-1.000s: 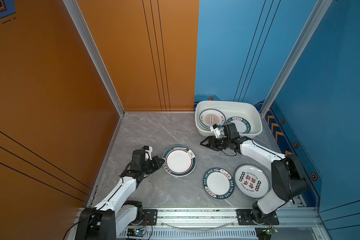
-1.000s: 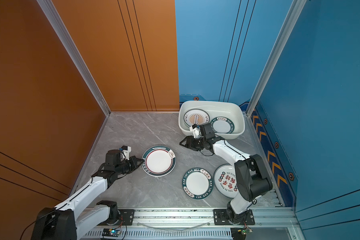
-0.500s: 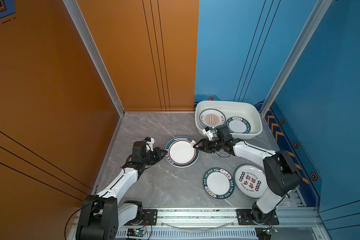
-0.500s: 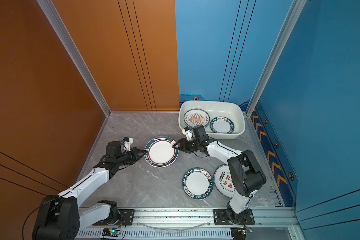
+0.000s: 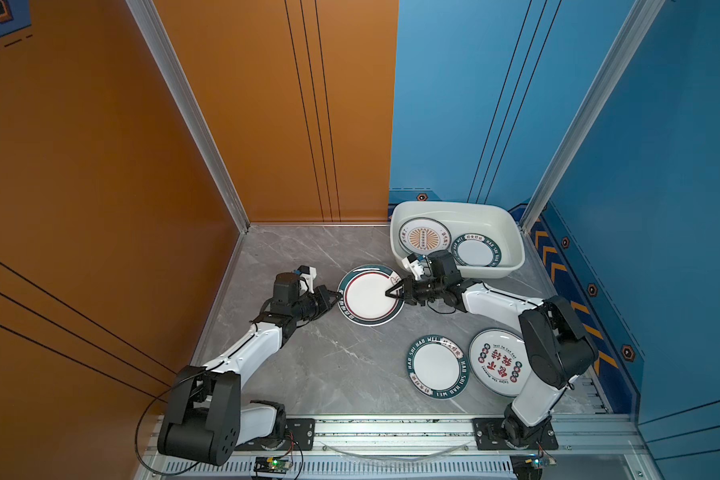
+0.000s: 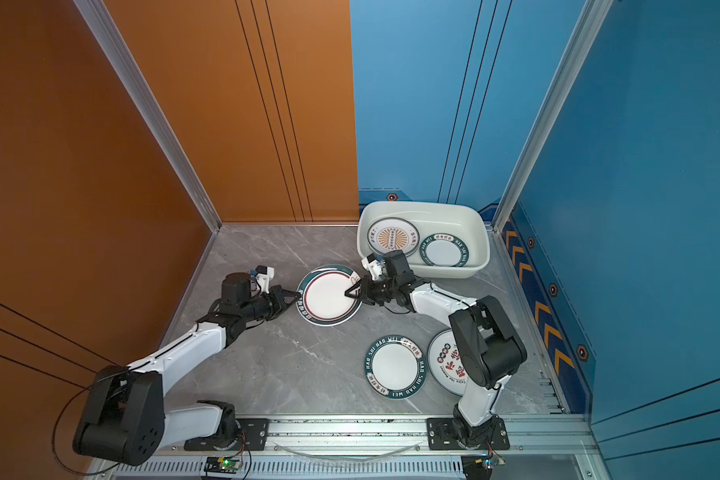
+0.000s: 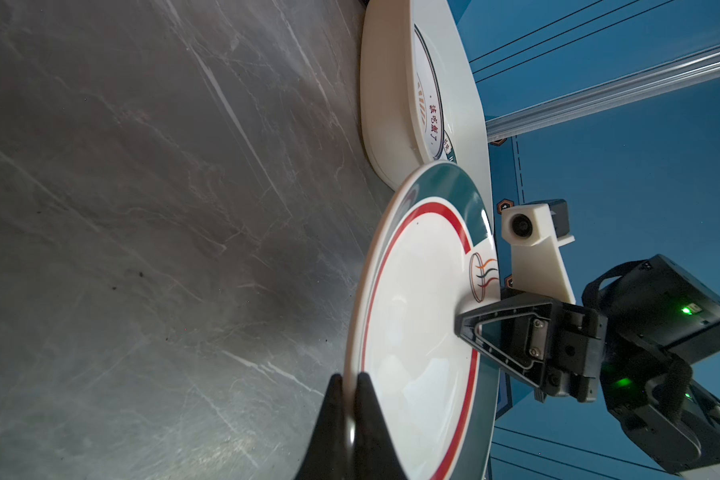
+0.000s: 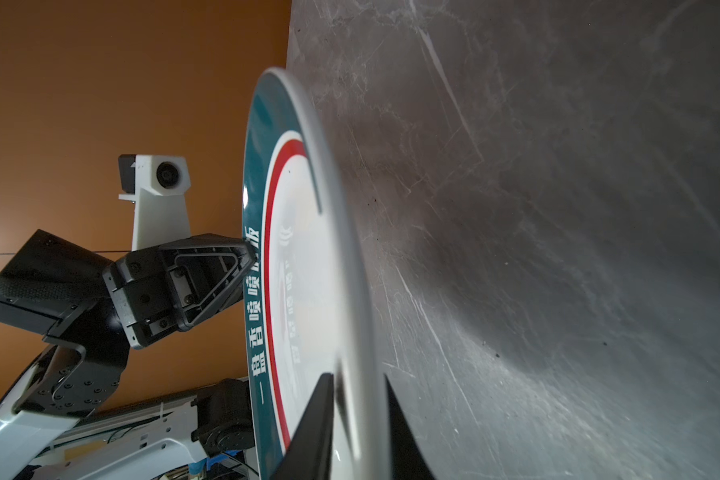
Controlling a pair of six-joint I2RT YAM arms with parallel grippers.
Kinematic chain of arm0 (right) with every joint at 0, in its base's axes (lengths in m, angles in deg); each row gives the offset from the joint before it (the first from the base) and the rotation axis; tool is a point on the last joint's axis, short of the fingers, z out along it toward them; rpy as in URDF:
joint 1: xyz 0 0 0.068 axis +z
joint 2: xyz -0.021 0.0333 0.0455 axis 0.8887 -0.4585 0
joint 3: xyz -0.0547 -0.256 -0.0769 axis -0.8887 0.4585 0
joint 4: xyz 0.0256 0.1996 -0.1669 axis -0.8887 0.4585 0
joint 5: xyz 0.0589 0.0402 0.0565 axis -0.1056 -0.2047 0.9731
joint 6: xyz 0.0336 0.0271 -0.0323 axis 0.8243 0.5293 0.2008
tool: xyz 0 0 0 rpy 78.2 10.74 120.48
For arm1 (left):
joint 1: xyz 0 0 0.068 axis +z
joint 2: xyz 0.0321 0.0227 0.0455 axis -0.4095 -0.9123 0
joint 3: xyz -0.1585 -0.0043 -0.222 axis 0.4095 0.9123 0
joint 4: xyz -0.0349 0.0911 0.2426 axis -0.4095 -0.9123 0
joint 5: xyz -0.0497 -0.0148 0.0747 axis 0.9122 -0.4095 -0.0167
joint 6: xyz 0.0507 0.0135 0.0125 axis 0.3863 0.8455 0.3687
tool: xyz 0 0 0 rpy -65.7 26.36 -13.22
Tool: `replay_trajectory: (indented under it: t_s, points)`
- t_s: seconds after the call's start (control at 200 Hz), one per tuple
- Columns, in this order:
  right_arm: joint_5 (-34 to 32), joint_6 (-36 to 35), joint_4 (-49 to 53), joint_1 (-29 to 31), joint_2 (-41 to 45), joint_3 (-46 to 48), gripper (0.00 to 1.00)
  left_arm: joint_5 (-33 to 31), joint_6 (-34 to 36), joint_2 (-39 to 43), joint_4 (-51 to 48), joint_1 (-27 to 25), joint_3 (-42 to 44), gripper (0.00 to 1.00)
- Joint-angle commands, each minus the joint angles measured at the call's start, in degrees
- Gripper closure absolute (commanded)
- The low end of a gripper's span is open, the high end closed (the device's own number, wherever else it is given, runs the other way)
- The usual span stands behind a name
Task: Place the plates into the plastic bin on the countertop
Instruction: 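Grip the red-striped plate's edge with the right gripper while the left steadies it, then carry the red-striped plate into the bin with the right gripper while the left withdraws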
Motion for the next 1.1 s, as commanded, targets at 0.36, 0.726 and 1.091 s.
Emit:
replay_trajectory:
  t_s: [0.36, 0.726, 1.091]
  points:
    - [1.8, 1.8, -2.6, -0.3, -1.1, -2.0, 1.00, 1.8, 2.0, 0.5, -0.1, -2.0, -3.0, 0.63]
    - [0.5, -0.6, 6.1, -4.6, -1.3, -10.8, 1.00, -1.9, 4.9, 4.3, -4.1, -2.7, -2.3, 0.02]
    - [-9.6, -1.4, 18.6, -17.2, -5.6, -26.9, 1.00, -2.7, 1.7, 5.1, 1.1, -2.8, 4.0, 0.02]
